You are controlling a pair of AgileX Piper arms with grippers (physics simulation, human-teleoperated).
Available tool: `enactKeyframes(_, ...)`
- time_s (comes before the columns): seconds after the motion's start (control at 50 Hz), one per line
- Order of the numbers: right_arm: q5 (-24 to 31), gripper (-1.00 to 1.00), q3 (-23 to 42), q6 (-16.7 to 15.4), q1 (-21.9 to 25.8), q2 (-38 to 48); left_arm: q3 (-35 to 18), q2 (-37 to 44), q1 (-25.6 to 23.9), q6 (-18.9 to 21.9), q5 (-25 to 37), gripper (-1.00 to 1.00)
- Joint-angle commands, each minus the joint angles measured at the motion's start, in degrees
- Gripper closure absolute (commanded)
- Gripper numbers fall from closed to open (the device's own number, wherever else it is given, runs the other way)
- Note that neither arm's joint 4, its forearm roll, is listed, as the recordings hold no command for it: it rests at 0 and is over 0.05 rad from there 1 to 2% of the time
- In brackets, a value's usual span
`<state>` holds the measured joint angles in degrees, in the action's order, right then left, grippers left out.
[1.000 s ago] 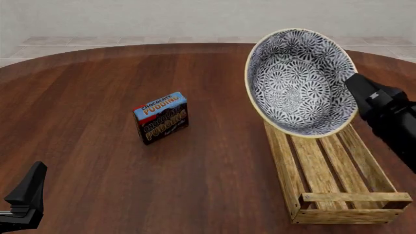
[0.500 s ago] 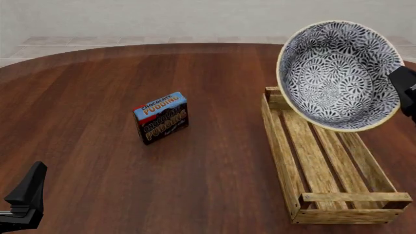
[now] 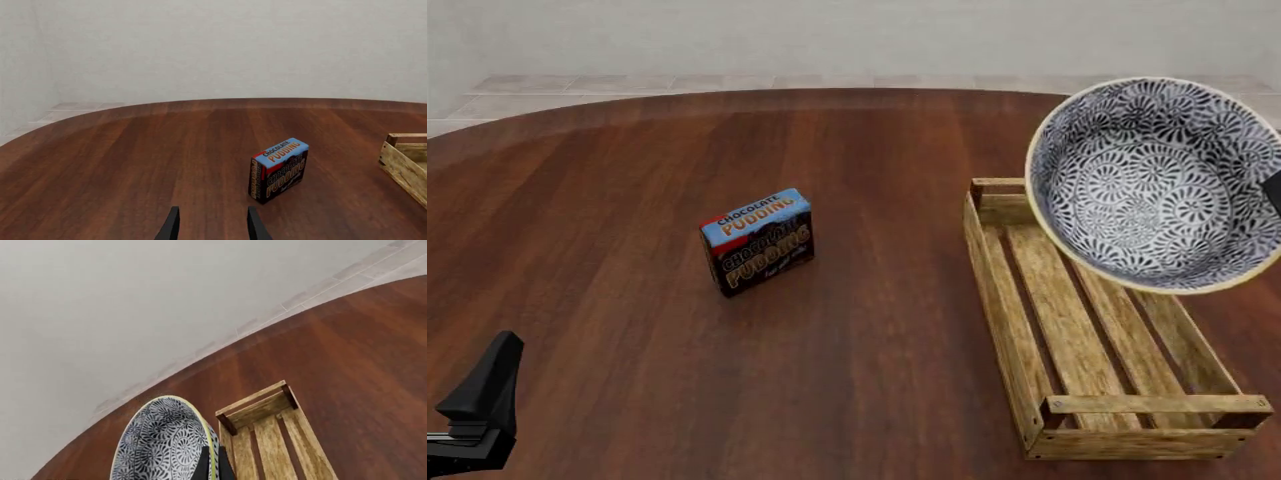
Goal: Pick up the bowl on the left and put it in the tray.
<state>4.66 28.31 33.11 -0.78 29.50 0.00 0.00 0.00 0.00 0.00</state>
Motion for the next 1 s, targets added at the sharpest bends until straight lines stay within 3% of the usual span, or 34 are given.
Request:
enactKeyframes(0.02,3.25,1.0,0.17,-0.7,-0.78,-1.35,0.0,0.0,0.0,0.0,0.0,-1.0)
enactKeyframes(0.48,3.85,1.0,-3.81,1.35,-2.11,-1.35,0.0,0.0,0.0,0.0,0.0,-1.0)
enactKeyframes(1.0,-1.35,1.0,-8.58,3.21,-4.73,3.57,0.0,0.0,0.0,0.0,0.0,-1.0)
